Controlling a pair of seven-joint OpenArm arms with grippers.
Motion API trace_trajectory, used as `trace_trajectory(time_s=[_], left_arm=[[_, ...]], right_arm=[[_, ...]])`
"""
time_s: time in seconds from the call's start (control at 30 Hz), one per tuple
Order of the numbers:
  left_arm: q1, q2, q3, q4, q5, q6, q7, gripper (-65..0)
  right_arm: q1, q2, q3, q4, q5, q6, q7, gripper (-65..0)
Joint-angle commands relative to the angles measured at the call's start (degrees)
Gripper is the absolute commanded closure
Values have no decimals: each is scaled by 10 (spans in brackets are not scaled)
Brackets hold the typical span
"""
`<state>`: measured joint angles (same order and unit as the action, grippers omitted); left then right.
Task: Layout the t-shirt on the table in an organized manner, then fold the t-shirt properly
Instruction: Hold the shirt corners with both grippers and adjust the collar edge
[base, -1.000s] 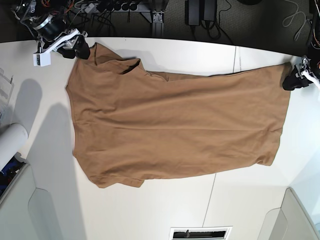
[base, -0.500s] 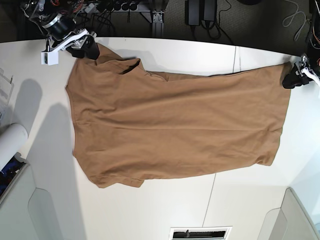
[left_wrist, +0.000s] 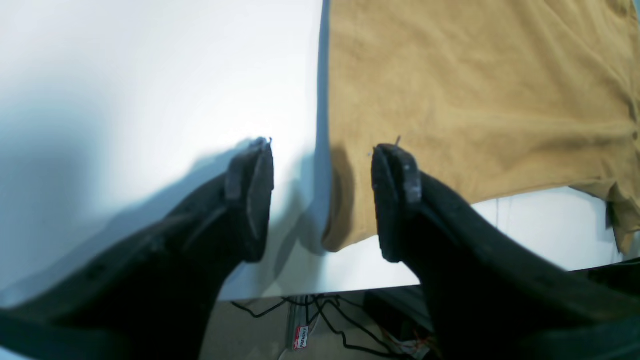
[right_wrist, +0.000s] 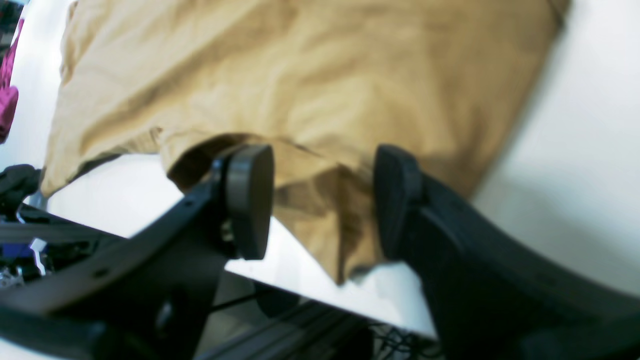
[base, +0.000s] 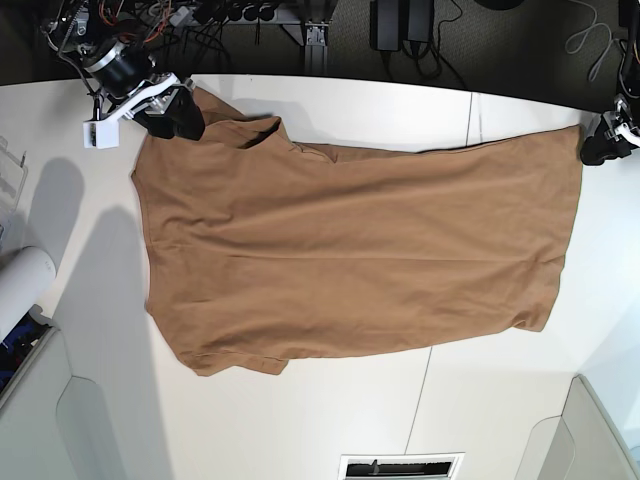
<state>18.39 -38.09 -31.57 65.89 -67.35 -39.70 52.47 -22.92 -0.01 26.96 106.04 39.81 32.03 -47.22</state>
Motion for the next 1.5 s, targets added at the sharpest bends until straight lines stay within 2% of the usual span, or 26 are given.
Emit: trace_trajectory(time_s=[0.0,0.2,0.43,0.5,0.6,0.67,0.9,1.13,1.47], left_arm=[[-1,-14,-6,6,-5,-3,-3,-349],[-1,-14,-6,6,10,-3,-3,-349],[18,-14,-6,6,18,-3,-10,-349],[19,-14,-6,6,18,-3,-10,-349],[19,-14,-6,6,18,-3,-11,-349],[19,-14,-6,6,18,-3,-10,-349],[19,-10,-5,6,35,-3,-7,-349],[20,6,-5,6,15,-3,34,-349],[44,6,-5,33,17,-3,59,-348]], right_arm=[[4,1,-8,11,1,7,9,-324],[4,1,-57,10,-39,-3,9,-323],[-5,1,-58,10,-49,-7,7,-321],[-8,1,-58,10,-54,-7,7,-272],[-7,2,-58,10,-67,-7,7,-142],[-7,2,-58,10,-66,-7,7,-88],[-6,2,-58,10,-66,-7,9,-82],[-6,2,-58,10,-66,-7,10,-83],[-4,2,-58,10,-66,-7,20,-83]])
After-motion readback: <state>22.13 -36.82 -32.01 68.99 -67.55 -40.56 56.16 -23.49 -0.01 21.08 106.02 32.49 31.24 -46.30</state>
